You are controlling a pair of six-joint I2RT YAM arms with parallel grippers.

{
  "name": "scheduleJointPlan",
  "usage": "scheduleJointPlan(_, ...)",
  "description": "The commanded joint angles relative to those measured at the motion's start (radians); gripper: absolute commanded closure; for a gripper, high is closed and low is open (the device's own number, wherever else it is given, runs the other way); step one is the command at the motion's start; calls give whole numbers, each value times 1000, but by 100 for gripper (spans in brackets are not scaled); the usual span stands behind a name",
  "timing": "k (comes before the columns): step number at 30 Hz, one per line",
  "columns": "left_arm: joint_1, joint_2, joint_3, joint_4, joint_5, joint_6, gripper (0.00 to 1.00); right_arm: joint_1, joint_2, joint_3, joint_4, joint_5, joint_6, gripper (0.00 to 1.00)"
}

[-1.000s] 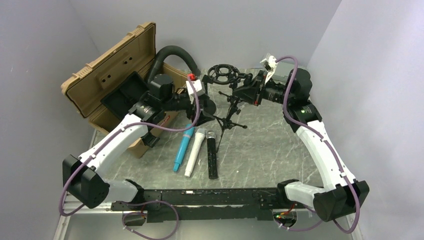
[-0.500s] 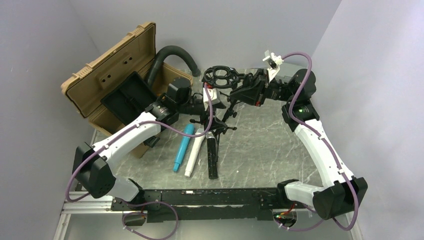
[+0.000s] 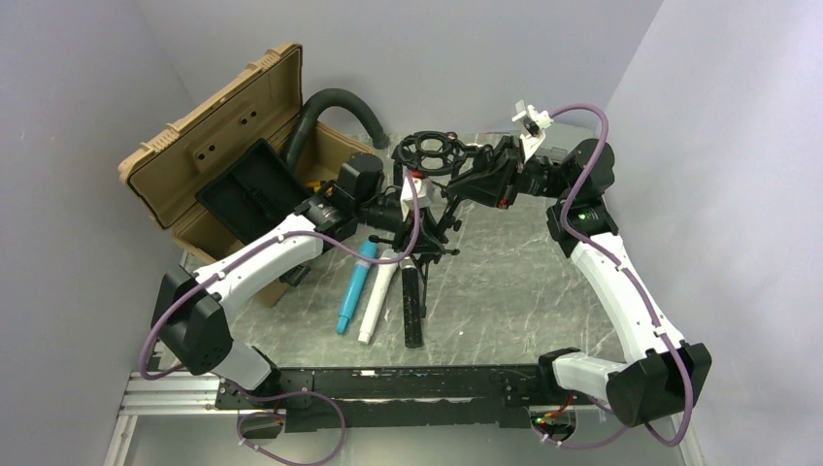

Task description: Remove the microphone from the stand

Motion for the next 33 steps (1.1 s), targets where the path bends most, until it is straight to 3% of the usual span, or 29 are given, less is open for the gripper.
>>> scheduleJointPlan(1,-6,23,70,-3,75,-34,79,-8,-51,-4,102,3,19,100)
scheduleJointPlan(3,-6,33,87,-12,82,-47,97,-9,-56,-12,100,8,15,100)
scheduleJointPlan(6,-6,33,98,-13,85,-70,100,-11,-63,-14,55,23,-22,99)
scheduleJointPlan(7,-6,27,99,-9,84,-80,100,-11,-65,-10,23,34,-42,92)
scheduleJointPlan(8,-6,20,94,2,81,-95,100,-11,-67,-6,-17,45,-65,76)
scheduleJointPlan(9,-5,12,88,19,77,-116,100,-12,-69,-3,-59,59,-94,54)
scheduleJointPlan(11,-3,-6,76,51,62,-153,100,-12,-79,-4,-135,88,-151,25)
scheduleJointPlan(14,3,-32,50,115,41,-234,100,-11,-104,-37,-199,115,-209,14)
scheduleJointPlan(16,8,-43,37,156,24,-273,100,-15,-120,-79,-201,123,-217,12)
scheduleJointPlan(21,11,-38,45,161,-12,-309,100,-31,-128,-197,-1,76,-73,12)
scheduleJointPlan(26,11,-37,44,161,-24,-312,100,-31,-113,-228,21,65,-55,14)
scheduleJointPlan(33,16,-38,41,158,-35,-309,100,-31,-116,-245,30,59,-62,36)
